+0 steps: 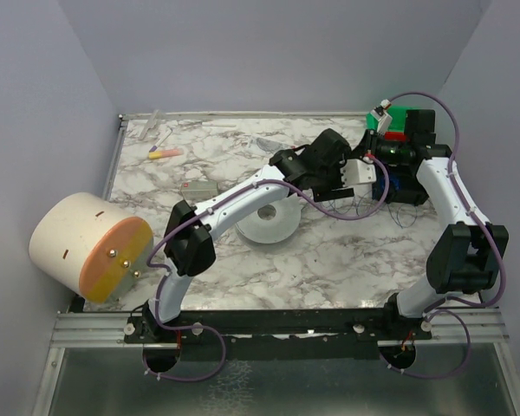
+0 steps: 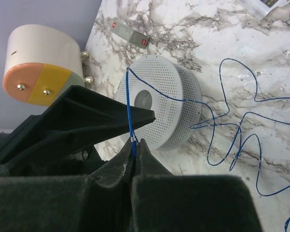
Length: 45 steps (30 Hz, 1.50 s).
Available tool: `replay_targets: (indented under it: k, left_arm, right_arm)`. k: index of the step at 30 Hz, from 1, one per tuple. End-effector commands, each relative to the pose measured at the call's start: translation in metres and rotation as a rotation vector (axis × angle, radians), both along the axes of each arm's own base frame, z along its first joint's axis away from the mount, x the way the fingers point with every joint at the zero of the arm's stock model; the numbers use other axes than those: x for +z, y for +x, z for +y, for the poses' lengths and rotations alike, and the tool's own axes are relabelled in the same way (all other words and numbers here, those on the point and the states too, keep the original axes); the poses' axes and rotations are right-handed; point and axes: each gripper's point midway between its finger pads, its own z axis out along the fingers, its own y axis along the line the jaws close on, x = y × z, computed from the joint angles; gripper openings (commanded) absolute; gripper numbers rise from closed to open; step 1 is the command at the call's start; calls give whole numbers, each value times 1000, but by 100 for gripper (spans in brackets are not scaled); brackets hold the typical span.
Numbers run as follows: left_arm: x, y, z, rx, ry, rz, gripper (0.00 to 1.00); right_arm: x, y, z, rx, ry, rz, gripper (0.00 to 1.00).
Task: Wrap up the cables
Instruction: Adjust the cable at the center of the board.
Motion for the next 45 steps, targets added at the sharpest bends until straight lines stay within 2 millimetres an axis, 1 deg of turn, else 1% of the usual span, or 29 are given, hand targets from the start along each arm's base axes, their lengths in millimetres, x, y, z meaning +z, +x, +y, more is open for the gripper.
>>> replay_targets:
  k: [1,2,5,6,8,9,10,14,15,16,17,19,21,23,27,30,31,33,37,38,39,40,41,43,45]
  left_arm:
    - [13,1,-10,-16,-37,-10,64]
    - [13,1,-11,-15,-42,-7,57]
    - [15,-1,-14,-23,-57,5,46]
    - [15,-2,-16,-23,-64,13,40]
    - [15,-3,-18,-20,-71,22,21]
    - [15,-3,-19,-18,-75,25,10]
    - [15,-2,-19,-12,-77,27,1]
    - [20,-2,-17,20,-96,40,0]
    - [23,-4,-15,23,-107,50,0]
    - [26,-8,-12,19,-119,67,0]
    - [30,-13,-9,11,-135,88,0]
    - [41,-23,-4,-4,-181,137,0]
    - [51,-35,1,-21,-224,193,0]
    - [55,-47,6,-34,-252,250,0]
    - [58,-64,12,-59,-308,366,0]
    - [62,-68,16,-70,-355,451,0]
    - [63,-69,18,-74,-373,485,0]
    - [62,-68,20,-71,-400,553,0]
    - [48,-69,21,-43,-411,685,0]
    - [42,-71,21,-37,-406,720,0]
    - [36,-73,20,-36,-402,754,0]
    - [31,-76,20,-35,-398,786,0]
    - [25,-80,19,-34,-396,818,0]
    - [16,-85,18,-27,-398,872,0]
    - [9,-90,18,-28,-397,908,0]
  right_arm:
    - [22,-7,1,17,29,-36,1]
    - [22,-7,1,18,30,-35,1]
    - [21,-6,2,20,32,-30,0]
    - [20,-6,2,20,32,-28,1]
    - [19,-6,2,20,32,-26,0]
    - [19,-6,2,19,32,-25,1]
    - [19,-5,1,18,29,-26,1]
    - [16,0,-5,-12,-21,-50,1]
    - [14,3,-9,-28,-49,-63,7]
    - [14,7,-14,-47,-80,-80,16]
    - [13,10,-19,-60,-112,-103,28]
    - [13,12,-26,-64,-170,-147,45]
    - [18,10,-30,-17,-225,-214,56]
    - [24,3,-32,46,-268,-278,62]
    - [34,-14,-35,144,-345,-401,66]
    - [37,-22,-41,181,-429,-516,66]
    - [35,-27,-42,200,-449,-560,66]
    - [34,-37,-41,254,-491,-697,68]
    - [31,-65,-29,362,-537,-1070,70]
    - [26,-72,-27,384,-552,-1161,75]
    - [27,-77,-24,383,-556,-1240,79]
    - [30,-79,-20,389,-543,-1293,80]
    - [29,-81,-18,409,-531,-1296,80]
    - [24,-83,-14,453,-500,-1306,77]
    - [19,-84,-9,457,-478,-1339,76]
